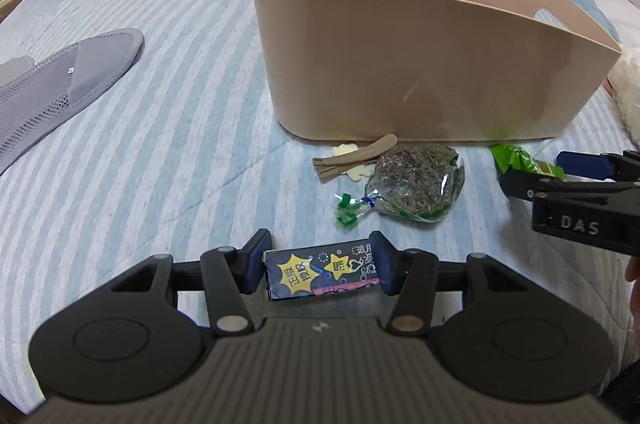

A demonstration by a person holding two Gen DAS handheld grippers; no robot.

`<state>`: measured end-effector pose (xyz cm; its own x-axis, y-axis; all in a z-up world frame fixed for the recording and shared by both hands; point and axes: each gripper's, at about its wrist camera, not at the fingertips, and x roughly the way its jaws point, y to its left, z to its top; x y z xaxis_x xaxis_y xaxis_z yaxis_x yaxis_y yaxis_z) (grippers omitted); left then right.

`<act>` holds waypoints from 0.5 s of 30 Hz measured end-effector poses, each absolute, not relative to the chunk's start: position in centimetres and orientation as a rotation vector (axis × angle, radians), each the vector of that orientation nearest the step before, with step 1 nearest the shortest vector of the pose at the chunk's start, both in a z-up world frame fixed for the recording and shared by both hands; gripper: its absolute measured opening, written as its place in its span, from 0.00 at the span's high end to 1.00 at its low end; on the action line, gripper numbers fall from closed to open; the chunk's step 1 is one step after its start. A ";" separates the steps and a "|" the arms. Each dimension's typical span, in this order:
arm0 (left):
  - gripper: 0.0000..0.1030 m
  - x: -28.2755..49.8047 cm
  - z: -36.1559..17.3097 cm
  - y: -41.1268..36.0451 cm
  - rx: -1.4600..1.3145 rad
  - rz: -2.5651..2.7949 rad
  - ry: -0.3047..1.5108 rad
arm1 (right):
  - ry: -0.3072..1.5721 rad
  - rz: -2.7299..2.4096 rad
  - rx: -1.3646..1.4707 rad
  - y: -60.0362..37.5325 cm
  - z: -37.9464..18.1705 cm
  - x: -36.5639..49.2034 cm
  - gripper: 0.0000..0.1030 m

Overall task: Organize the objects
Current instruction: 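Grasp the star-printed card pack with the left gripper while the right grasps the green snack packet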

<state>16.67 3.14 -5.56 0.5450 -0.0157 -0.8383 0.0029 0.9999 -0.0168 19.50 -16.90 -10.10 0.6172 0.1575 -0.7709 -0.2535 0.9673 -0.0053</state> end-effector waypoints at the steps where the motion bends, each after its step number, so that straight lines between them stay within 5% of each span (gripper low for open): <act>1: 0.47 16.8 -5.6 3.2 -0.017 -0.011 0.994 | 0.876 0.230 -0.124 -16.8 -10.3 19.7 0.30; 5: 0.46 16.9 -5.7 3.4 -0.022 -0.013 0.992 | 0.863 0.225 -0.114 -16.6 -10.7 20.3 0.30; 9: 0.47 17.0 -5.8 3.5 -0.027 -0.015 0.993 | 0.862 0.256 -0.097 -16.6 -10.7 20.4 0.67; 15: 0.47 16.6 -5.5 3.3 -0.018 -0.011 0.981 | 0.864 0.284 -0.081 -17.1 -10.3 19.9 0.82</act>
